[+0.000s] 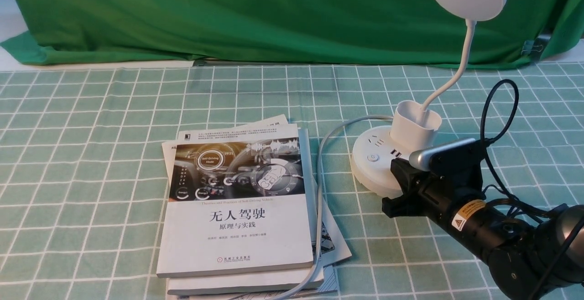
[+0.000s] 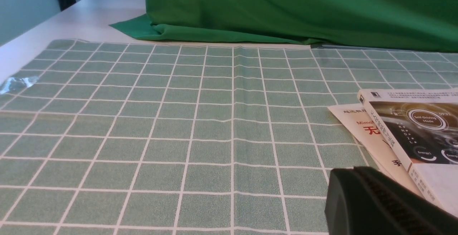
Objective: Turn on the table lamp.
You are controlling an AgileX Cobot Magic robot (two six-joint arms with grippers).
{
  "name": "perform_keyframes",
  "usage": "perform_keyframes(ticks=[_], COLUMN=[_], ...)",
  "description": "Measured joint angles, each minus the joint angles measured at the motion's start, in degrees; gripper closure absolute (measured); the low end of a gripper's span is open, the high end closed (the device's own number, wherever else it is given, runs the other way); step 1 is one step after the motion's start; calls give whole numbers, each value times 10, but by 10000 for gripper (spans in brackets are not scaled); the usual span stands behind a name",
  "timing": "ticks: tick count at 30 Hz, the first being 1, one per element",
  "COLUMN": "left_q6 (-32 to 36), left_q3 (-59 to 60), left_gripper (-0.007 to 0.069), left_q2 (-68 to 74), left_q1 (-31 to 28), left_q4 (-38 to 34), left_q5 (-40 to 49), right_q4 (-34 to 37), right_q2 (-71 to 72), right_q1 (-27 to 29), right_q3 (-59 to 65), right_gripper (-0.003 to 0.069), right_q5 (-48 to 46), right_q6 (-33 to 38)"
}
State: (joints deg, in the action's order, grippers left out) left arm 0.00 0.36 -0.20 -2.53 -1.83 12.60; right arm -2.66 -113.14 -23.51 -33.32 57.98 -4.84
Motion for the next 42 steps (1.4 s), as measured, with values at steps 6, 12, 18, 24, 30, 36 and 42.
perform_keyframes(ticks=[6,12,18,24,30,36,42], left_q6=[0,0,0,0,0,0,0], left_q3=[0,0,0,0,0,0,0], left_gripper=[603,603,603,603,603,603,603], left_q2=[0,0,0,0,0,0,0], left_q1=[0,0,0,0,0,0,0], left_q4=[0,0,0,0,0,0,0], left_q5=[0,0,0,0,0,0,0], right_q4=[1,2,3,5,21,36,41], right_q2=[83,238,414,590,753,885,979], right_q1=[2,2,2,2,2,2,2], right_q3=[8,8,8,14,14,15,16], right_gripper=[631,629,625,620,610,593,576], right_q5=[-51,-169,-380,-603,-800,-819,-852], right_q6=[32,75,82,72,48,41,62])
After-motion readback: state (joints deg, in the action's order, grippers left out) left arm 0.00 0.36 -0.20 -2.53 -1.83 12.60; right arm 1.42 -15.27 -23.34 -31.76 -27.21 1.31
